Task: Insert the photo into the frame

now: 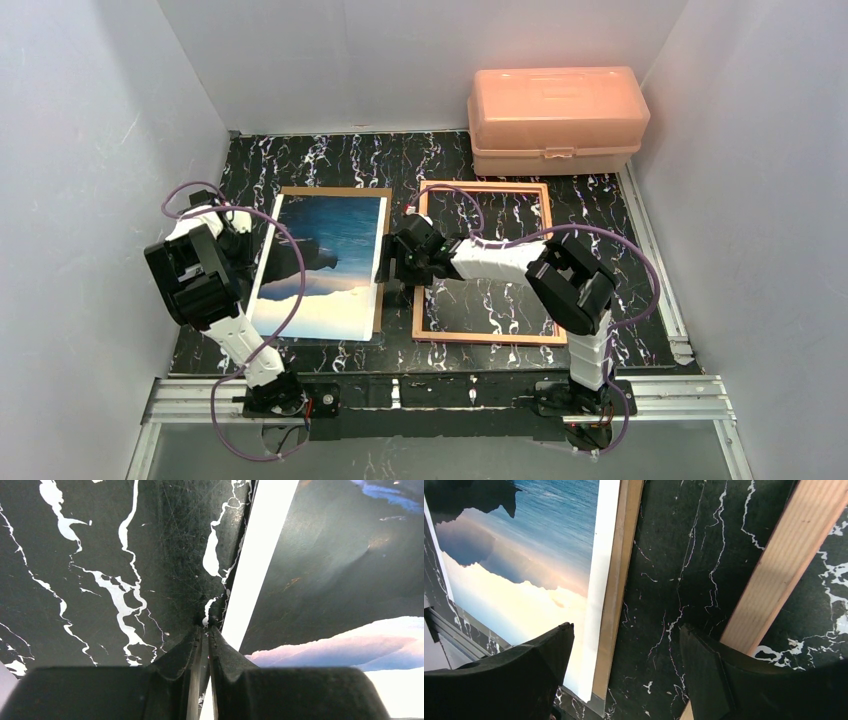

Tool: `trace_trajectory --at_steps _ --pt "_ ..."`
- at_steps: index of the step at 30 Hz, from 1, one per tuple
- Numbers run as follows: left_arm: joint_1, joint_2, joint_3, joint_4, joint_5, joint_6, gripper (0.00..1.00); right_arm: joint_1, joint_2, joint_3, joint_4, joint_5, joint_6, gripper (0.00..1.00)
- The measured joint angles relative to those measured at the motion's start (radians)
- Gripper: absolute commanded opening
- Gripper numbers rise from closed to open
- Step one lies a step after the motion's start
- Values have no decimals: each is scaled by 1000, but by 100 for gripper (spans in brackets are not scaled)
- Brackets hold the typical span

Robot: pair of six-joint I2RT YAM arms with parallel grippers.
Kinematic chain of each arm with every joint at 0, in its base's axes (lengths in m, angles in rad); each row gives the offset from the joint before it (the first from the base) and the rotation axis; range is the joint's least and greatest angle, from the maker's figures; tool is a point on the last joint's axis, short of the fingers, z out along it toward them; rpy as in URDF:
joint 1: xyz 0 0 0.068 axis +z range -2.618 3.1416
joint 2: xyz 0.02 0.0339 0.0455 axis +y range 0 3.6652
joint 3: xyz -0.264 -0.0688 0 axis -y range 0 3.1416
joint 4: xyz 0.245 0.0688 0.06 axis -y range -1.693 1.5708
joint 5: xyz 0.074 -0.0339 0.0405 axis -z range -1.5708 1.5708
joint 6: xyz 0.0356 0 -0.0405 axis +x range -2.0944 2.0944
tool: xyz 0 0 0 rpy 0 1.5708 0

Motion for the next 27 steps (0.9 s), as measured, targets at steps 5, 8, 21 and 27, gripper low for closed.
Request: trace_trajectory --at_steps 5,8,21,27 --pt "0 6 7 -7 5 -1 3 0 0 -5 8 -6 6 85" --pt "-3 8 8 -15 33 0 2 2 0 -5 18 -18 16 85" --pt "-59 49 57 -85 71 27 0 11 48 13 109 -70 92 85" --pt "-59 55 65 -95 75 42 0 4 50 13 113 -88 125 85"
